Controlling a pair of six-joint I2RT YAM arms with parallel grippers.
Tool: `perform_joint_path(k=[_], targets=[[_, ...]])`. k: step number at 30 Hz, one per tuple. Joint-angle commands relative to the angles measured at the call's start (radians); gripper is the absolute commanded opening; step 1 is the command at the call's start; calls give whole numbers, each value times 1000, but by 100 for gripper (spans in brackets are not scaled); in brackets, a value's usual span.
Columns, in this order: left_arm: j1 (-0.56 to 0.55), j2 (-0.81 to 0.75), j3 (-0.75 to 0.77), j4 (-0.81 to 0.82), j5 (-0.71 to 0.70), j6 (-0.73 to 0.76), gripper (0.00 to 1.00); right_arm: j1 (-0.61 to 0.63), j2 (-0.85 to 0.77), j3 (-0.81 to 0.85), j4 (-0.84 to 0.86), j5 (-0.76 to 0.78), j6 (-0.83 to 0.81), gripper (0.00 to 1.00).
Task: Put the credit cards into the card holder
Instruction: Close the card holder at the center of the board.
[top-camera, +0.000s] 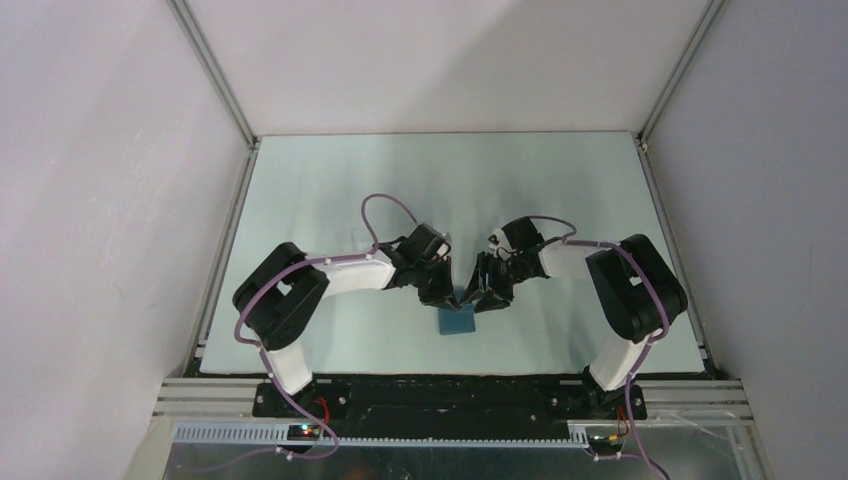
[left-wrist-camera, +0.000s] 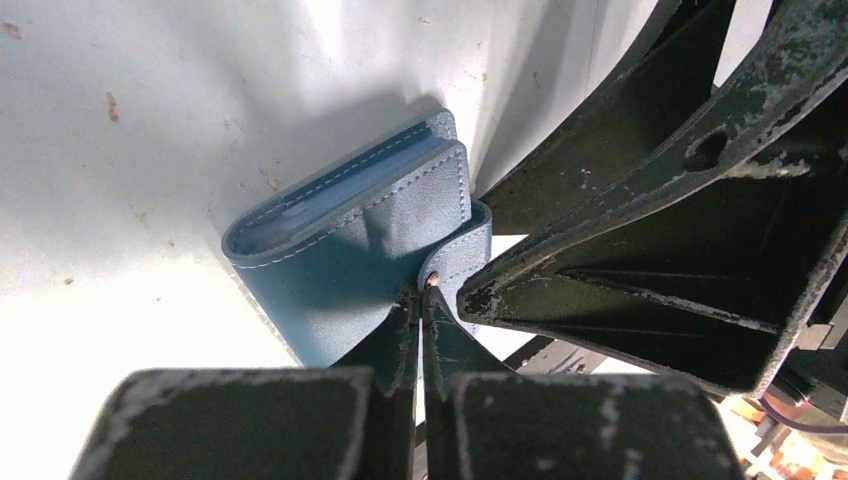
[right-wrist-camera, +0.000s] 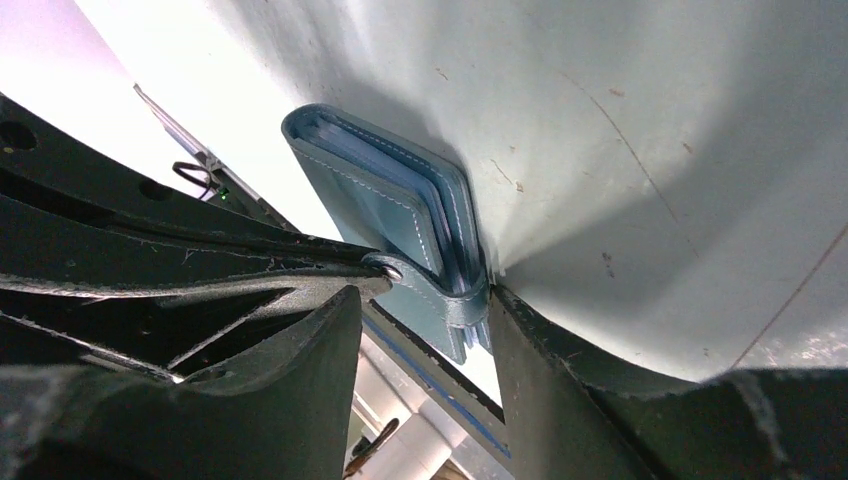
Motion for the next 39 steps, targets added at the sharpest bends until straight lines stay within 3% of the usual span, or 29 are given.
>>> perform_joint_path(k=[1, 14, 21, 39], targets=[[-4, -32, 49, -102, -84, 63, 0, 19, 28, -17, -41, 186, -53, 56], [-41, 17, 121, -215, -165, 101, 0, 92, 76, 52, -134, 314, -90, 53], [-59, 34, 147, -271, -204, 114, 0, 119, 99, 59, -151, 370, -71, 41], [-73, 55, 165, -321, -227, 112, 0, 234, 201, 109, -190, 526, -53, 39]])
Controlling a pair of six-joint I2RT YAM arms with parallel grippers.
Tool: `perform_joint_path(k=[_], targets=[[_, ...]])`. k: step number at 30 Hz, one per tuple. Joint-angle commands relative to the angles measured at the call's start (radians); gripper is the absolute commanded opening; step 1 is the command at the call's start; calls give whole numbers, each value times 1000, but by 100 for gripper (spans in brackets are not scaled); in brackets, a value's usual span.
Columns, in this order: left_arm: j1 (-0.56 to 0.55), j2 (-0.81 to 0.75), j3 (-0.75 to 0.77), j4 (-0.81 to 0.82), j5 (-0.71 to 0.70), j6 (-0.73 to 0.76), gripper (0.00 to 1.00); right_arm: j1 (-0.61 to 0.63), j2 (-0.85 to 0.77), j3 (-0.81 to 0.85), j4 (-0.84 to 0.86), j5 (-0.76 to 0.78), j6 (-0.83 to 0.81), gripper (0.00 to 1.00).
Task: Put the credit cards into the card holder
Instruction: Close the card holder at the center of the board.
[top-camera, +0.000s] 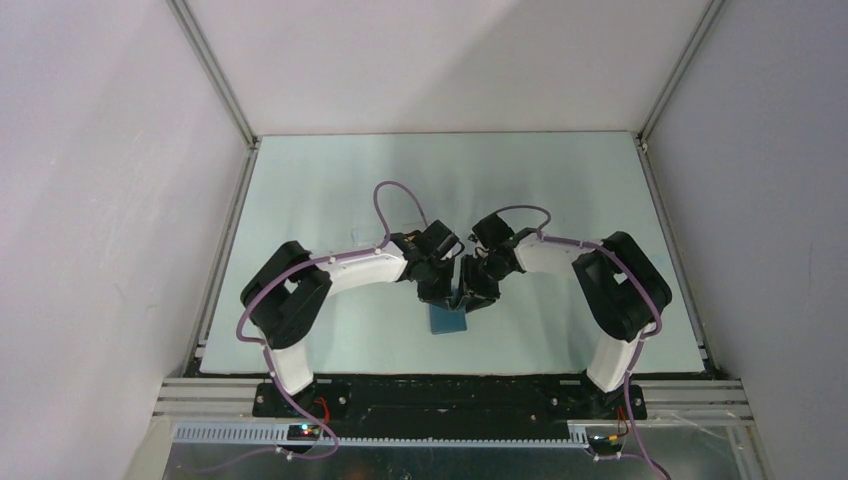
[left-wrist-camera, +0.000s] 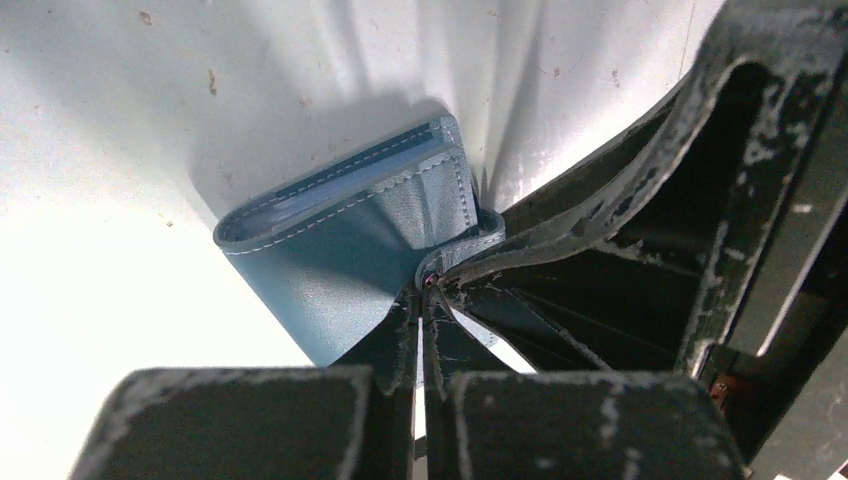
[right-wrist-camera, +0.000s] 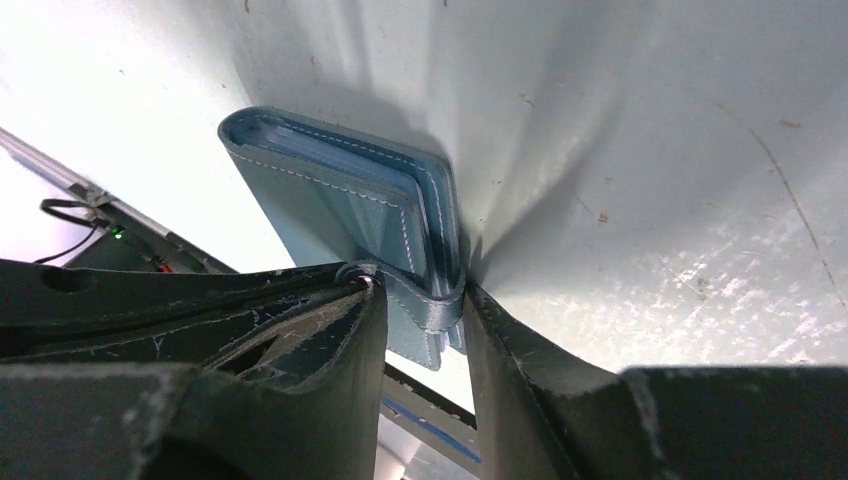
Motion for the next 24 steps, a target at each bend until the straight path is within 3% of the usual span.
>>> perform_joint_path(k=[1, 8, 10, 13, 16, 24], targets=[[-11, 21, 2, -32, -36, 25, 0, 97, 149, -56, -12, 305, -34, 39], [-9, 3, 3, -31, -24, 16, 0, 132, 251, -58, -45, 352, -37, 35], [-5, -14, 3, -30, -17, 9, 7, 131, 265, -57, -44, 350, -39, 34], [6, -48, 1, -28, -6, 4, 32, 130, 263, -56, -34, 342, -41, 34], [31, -104, -18, -28, 4, 2, 49, 123, 249, -55, -22, 323, -41, 34], [79, -156, -103, -29, 2, 30, 64, 107, 236, -40, -10, 261, -41, 35]])
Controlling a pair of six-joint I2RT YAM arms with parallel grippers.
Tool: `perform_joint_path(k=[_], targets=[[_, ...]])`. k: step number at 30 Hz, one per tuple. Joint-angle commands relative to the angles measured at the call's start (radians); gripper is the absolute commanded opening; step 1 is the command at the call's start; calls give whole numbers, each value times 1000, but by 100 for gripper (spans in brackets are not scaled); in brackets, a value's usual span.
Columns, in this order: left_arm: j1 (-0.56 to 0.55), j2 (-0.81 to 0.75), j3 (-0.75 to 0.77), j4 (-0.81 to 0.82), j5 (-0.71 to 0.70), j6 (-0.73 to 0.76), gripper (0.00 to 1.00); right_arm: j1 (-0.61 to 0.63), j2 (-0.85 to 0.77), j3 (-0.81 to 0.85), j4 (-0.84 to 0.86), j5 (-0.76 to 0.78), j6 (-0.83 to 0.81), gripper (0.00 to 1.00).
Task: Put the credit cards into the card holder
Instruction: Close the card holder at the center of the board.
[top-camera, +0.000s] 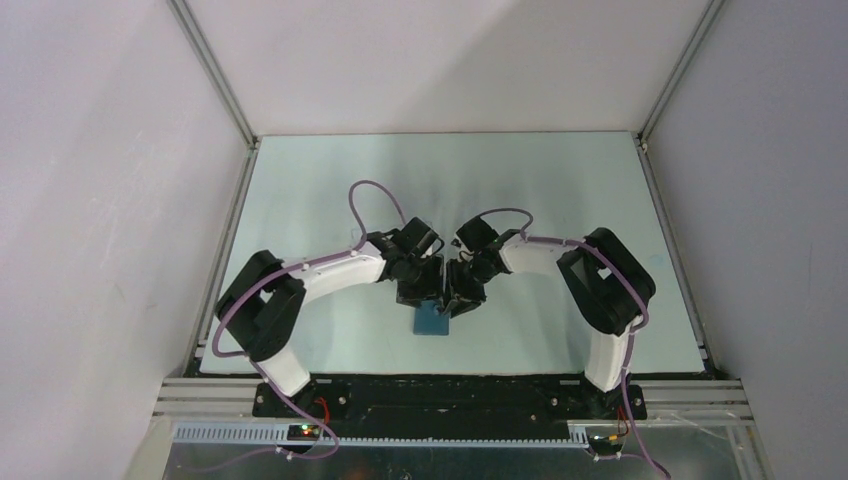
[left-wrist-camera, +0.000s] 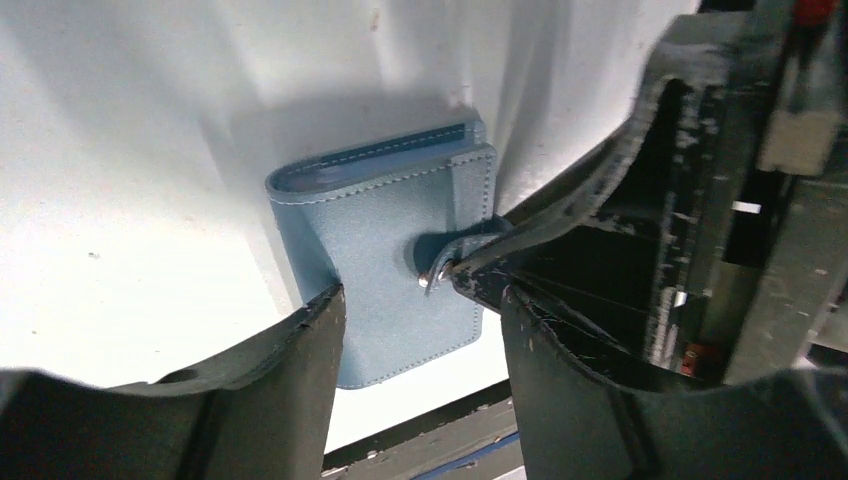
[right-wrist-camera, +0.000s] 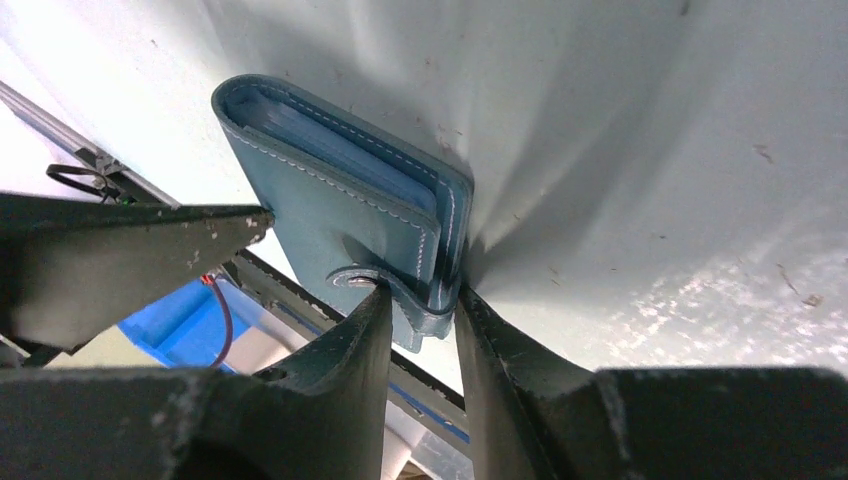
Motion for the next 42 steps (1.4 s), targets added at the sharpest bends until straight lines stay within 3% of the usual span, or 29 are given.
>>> perform_joint_path(k=[1, 13, 22, 26, 35, 42], targets=[[13, -25, -27, 30, 17, 16, 64, 27, 157, -95, -8, 279, -59, 35], [13, -78, -46, -43, -88, 58, 71, 1, 146, -92, -7, 253, -65, 36], [21, -64, -84, -13, -53, 39, 77, -3, 117, -82, -4, 202, -69, 37], [40, -70, -118, 81, 15, 13, 75, -5, 86, -78, -1, 175, -63, 39], [47, -69, -147, 147, 13, -26, 71, -11, 80, -74, 2, 147, -69, 40], [59, -36, -167, 172, -1, -59, 55, -7, 81, -75, 10, 130, -68, 40]])
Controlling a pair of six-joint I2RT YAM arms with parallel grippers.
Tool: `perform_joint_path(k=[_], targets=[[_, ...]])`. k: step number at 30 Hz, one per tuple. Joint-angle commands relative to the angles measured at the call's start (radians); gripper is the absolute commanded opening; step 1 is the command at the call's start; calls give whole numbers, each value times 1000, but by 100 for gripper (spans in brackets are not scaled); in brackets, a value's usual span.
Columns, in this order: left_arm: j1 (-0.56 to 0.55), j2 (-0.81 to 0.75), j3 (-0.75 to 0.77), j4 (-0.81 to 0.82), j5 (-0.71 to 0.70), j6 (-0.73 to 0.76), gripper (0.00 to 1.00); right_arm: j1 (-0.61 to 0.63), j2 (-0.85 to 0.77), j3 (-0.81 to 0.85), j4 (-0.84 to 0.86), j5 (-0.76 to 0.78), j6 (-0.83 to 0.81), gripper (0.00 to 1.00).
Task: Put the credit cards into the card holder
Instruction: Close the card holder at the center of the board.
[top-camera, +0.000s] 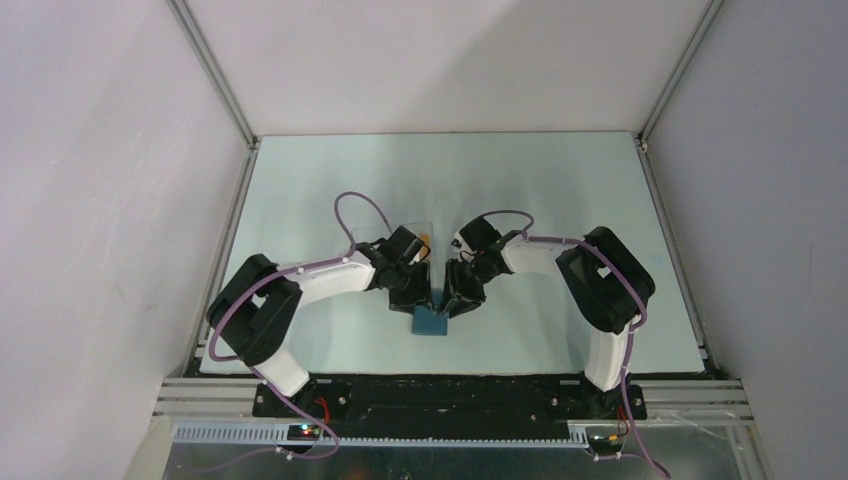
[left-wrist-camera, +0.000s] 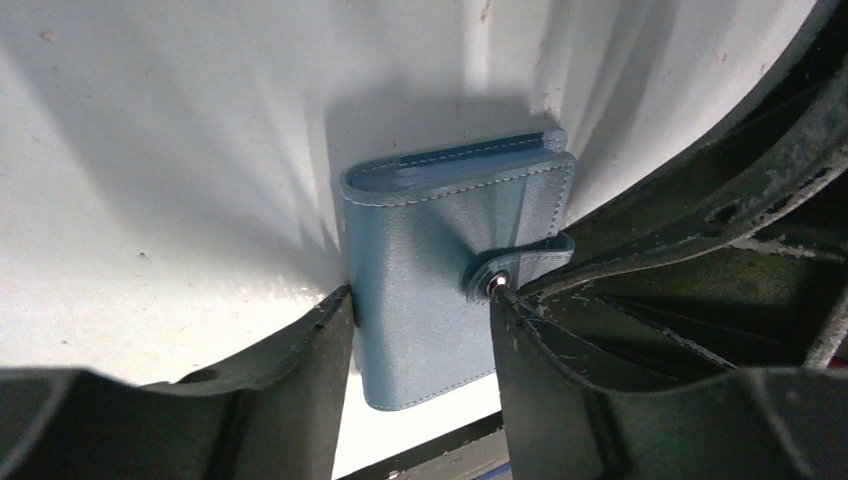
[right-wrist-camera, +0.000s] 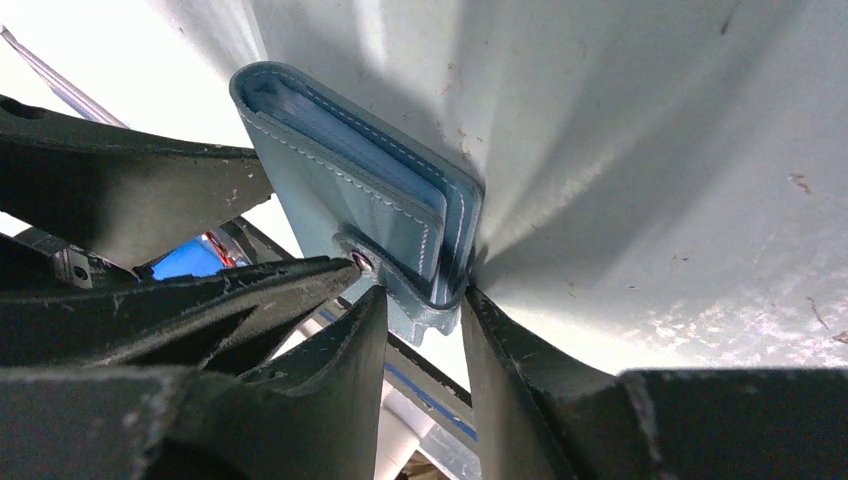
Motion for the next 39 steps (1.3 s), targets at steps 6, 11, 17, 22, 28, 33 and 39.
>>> perform_joint_path(k=[6, 11, 17, 22, 28, 33, 39], targets=[[10, 31, -10, 53, -13, -46, 41, 10, 90, -64, -44, 208, -68, 40], [10, 41, -12, 54, -4, -45, 40, 12, 92, -56, -48, 202, -68, 40], [11, 37, -13, 54, -2, -44, 41, 18, 78, -49, -55, 183, -73, 41], [10, 44, -9, 54, 5, -42, 37, 9, 3, -56, -59, 139, -69, 51], [10, 47, -8, 53, 7, -42, 31, -19, -70, -60, -56, 95, -59, 62], [11, 45, -8, 53, 8, -43, 37, -38, -83, -77, -71, 108, -68, 65], [10, 24, -20, 53, 12, -57, 42, -77, -118, -105, -71, 113, -79, 66]])
